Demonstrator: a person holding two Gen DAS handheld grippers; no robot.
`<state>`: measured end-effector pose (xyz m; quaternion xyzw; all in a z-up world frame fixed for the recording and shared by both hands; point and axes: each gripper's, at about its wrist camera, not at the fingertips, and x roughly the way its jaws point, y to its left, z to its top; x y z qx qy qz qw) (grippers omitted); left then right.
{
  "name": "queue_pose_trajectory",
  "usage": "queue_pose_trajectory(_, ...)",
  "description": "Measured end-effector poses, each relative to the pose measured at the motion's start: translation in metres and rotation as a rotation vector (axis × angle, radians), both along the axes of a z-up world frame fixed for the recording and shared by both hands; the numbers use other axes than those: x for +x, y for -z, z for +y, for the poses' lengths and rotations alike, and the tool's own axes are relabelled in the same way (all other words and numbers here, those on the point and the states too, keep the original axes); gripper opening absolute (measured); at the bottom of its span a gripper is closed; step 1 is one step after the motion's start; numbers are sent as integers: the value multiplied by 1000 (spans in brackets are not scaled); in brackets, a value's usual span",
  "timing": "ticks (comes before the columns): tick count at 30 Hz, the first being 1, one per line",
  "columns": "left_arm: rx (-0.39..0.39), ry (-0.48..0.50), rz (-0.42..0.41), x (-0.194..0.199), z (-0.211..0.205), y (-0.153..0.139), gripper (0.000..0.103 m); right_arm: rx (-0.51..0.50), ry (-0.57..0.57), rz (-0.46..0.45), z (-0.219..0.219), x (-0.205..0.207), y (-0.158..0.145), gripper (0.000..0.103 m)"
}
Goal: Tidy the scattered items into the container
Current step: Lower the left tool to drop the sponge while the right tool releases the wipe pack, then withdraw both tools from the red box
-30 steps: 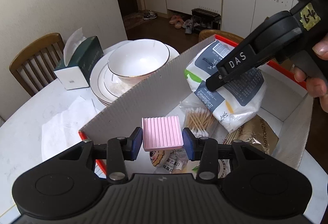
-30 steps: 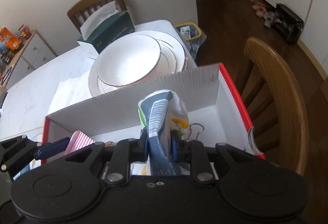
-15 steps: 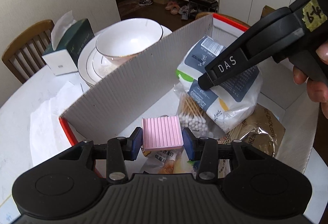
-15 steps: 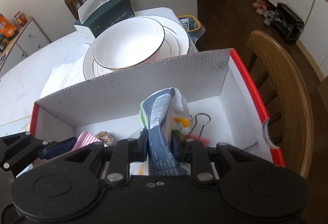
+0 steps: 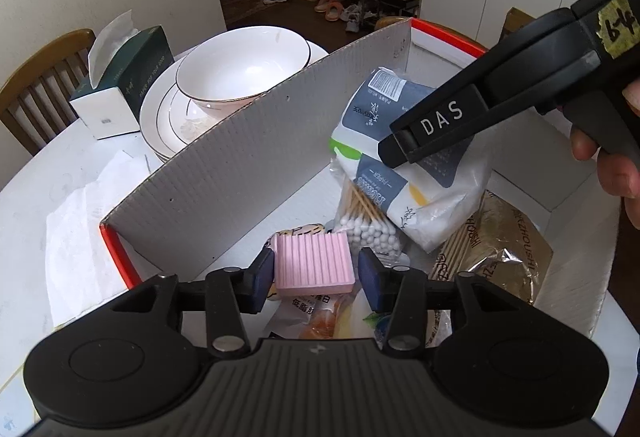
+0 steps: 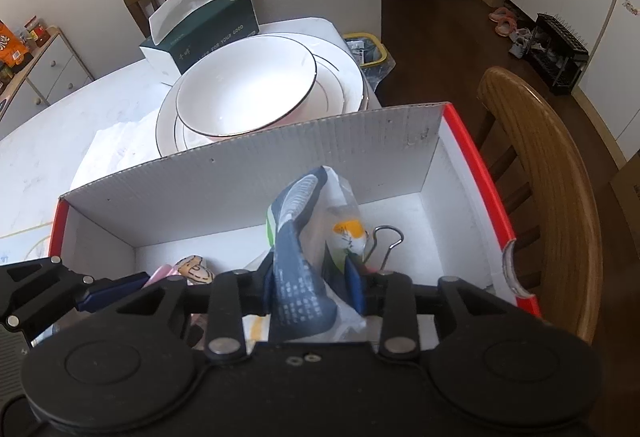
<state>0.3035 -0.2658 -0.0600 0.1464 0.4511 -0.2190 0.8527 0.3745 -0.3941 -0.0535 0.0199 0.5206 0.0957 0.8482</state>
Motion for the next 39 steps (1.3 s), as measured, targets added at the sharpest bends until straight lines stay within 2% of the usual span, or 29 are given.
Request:
queue_pose_trajectory(5, -26, 2, -11, -5, 2, -5, 54, -8, 3, -15, -3, -4, -5, 47)
queue_pose_trajectory(24, -138, -35, -48, -37, 28, -39, 56, 56, -29, -107, -25, -53, -47, 51)
queue_pose_trajectory(26, -150, -38, -55, -41, 31, -44, 56, 64, -33, -125, -27, -61, -51, 65)
queue_pose_trajectory(29, -165, -40, -67, -48, 35, -50, 57, 74, -48, -158, -27, -75, -59, 65)
queue_pose_trajectory(31, -171, -42, -77, -52, 38, -54, 63, 74, -60, -172, -25, -83, -63, 65)
queue_pose_trajectory(33, -181, -42, -85, -57, 41, -57, 64, 67, -76, -189, -22, -92, -66, 65)
queue_pose_trajectory(37, -190, -47, -93, -64, 46, -61, 65, 60, -97, -225, -16, -109, -68, 75)
queue_pose_trajectory(39, -197, -50, -97, -68, 49, -63, 65, 58, -103, -236, -14, -116, -68, 75)
